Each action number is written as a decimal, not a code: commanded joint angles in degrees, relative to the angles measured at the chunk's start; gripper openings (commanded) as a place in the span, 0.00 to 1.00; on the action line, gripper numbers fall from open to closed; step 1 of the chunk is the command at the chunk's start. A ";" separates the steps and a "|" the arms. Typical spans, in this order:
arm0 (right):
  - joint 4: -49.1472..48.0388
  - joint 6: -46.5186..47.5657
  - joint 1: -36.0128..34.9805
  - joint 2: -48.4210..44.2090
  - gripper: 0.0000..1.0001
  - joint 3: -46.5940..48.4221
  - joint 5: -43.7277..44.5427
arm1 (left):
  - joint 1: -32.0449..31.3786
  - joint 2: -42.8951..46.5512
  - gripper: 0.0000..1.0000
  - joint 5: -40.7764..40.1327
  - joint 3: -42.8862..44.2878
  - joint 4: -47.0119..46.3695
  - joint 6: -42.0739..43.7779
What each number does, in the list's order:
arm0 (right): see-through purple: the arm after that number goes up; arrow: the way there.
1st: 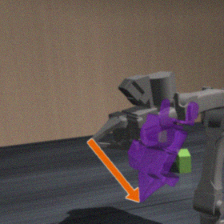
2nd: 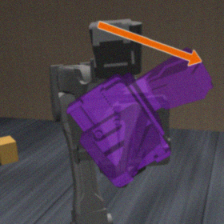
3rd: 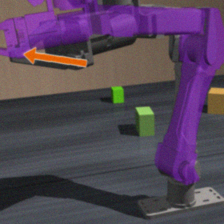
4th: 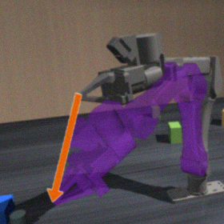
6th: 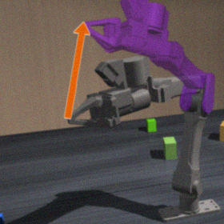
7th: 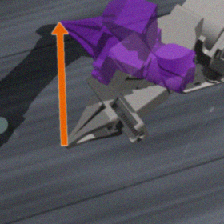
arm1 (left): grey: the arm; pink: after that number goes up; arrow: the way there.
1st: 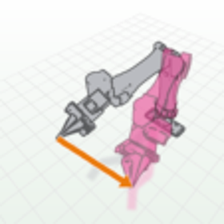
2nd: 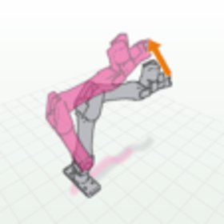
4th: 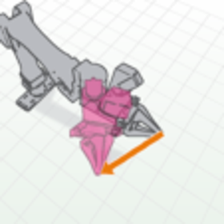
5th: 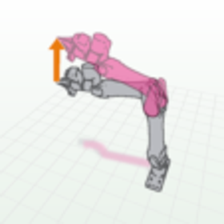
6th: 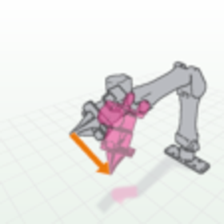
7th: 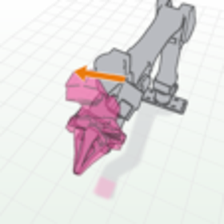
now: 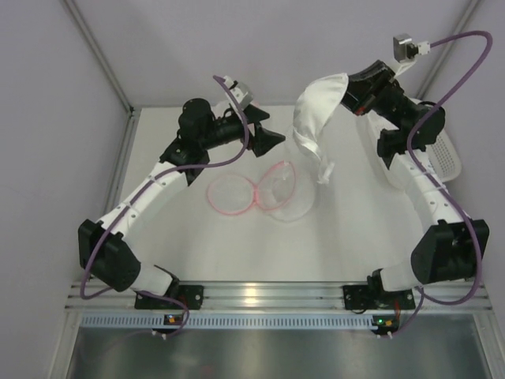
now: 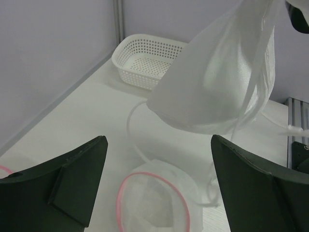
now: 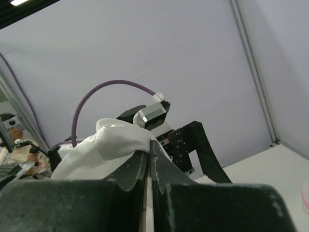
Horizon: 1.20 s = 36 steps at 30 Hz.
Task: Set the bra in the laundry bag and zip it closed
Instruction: Pick up the bra from the bin.
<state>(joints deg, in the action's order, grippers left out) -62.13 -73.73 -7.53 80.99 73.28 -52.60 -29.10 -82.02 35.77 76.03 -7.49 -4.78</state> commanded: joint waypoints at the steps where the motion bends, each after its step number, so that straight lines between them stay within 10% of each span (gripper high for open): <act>1: -16.51 -9.39 -1.35 4.42 0.00 4.06 -1.72 | -0.08 0.10 0.94 5.45 2.10 -4.38 1.78; 11: -10.21 -4.15 -3.28 5.85 0.00 7.85 -4.79 | 1.24 4.68 0.96 9.15 0.79 -0.60 11.19; 36: -4.05 0.96 -6.53 1.89 0.00 5.56 -4.62 | 0.98 -11.85 0.98 29.71 13.00 -13.34 -5.07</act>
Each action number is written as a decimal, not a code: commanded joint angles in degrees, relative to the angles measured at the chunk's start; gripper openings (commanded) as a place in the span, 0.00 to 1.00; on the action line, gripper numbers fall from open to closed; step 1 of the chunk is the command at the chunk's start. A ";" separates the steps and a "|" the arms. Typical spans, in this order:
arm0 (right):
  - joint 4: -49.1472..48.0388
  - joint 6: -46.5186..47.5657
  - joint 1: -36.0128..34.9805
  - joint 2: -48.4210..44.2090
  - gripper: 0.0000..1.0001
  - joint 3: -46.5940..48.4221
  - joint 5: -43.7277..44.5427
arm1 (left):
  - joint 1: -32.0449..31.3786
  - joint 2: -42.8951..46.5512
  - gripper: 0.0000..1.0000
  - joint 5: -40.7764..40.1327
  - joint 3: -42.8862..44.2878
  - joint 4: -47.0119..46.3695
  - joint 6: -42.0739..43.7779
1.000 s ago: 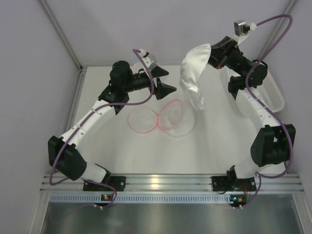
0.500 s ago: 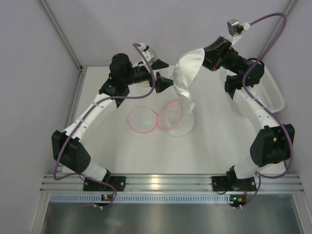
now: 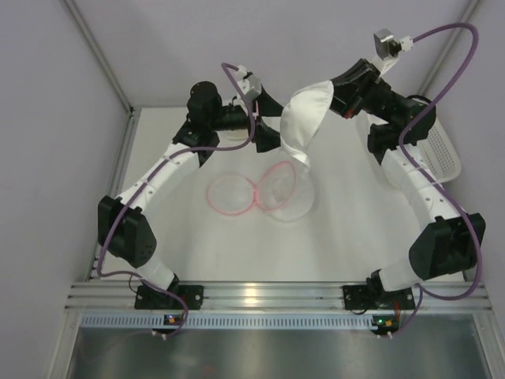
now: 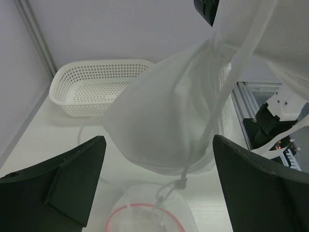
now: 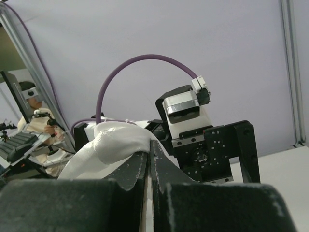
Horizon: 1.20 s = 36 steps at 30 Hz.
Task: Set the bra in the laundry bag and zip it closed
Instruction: Pick up the bra from the bin.
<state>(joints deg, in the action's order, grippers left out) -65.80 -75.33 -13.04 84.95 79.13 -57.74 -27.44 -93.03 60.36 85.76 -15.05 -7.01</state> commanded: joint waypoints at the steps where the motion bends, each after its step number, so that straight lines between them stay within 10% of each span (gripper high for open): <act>1: -0.47 2.47 -1.20 -1.98 0.00 -0.30 0.52 | -1.21 -0.92 0.98 5.64 3.71 -5.78 -2.93; 11: -0.29 2.82 -1.99 -1.63 0.00 -0.91 1.13 | -5.69 -3.73 0.97 3.80 6.09 -6.74 -3.00; 17: -0.03 3.26 -1.99 -1.98 0.00 -1.09 1.05 | -5.87 -5.32 0.09 4.59 5.83 -11.05 -7.41; 21: 2.86 5.54 -1.73 -2.15 0.00 -1.35 0.26 | -5.52 -4.35 0.00 5.64 5.12 -11.14 -8.28; 22: 7.31 7.46 -1.55 -2.24 0.04 -1.18 0.08 | -5.26 -3.74 0.00 6.17 4.95 -11.14 -8.98; 25: 21.42 12.46 2.29 -3.21 0.75 -0.30 1.39 | -3.15 -1.64 0.00 5.91 3.46 -11.14 -14.33; 26: 25.68 14.40 3.62 -3.47 0.85 0.31 1.31 | -2.27 -0.84 0.00 5.74 2.84 -11.14 -18.79; 29: 58.92 31.15 9.14 -4.00 0.99 6.19 3.40 | 1.50 3.28 0.00 3.99 1.68 -0.14 -17.04; 32: 83.03 49.46 11.01 -3.65 0.99 14.81 16.48 | 1.96 4.88 0.00 -12.15 10.52 33.08 -1.31; 36: 87.24 52.56 10.93 -4.88 0.99 12.81 22.56 | 2.48 2.42 0.00 -19.75 16.81 53.70 1.55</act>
<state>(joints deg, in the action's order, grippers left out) 4.80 -33.95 -1.43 82.43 90.85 -42.39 -24.69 -92.51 48.90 98.17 16.19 -12.01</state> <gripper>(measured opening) 0.992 0.065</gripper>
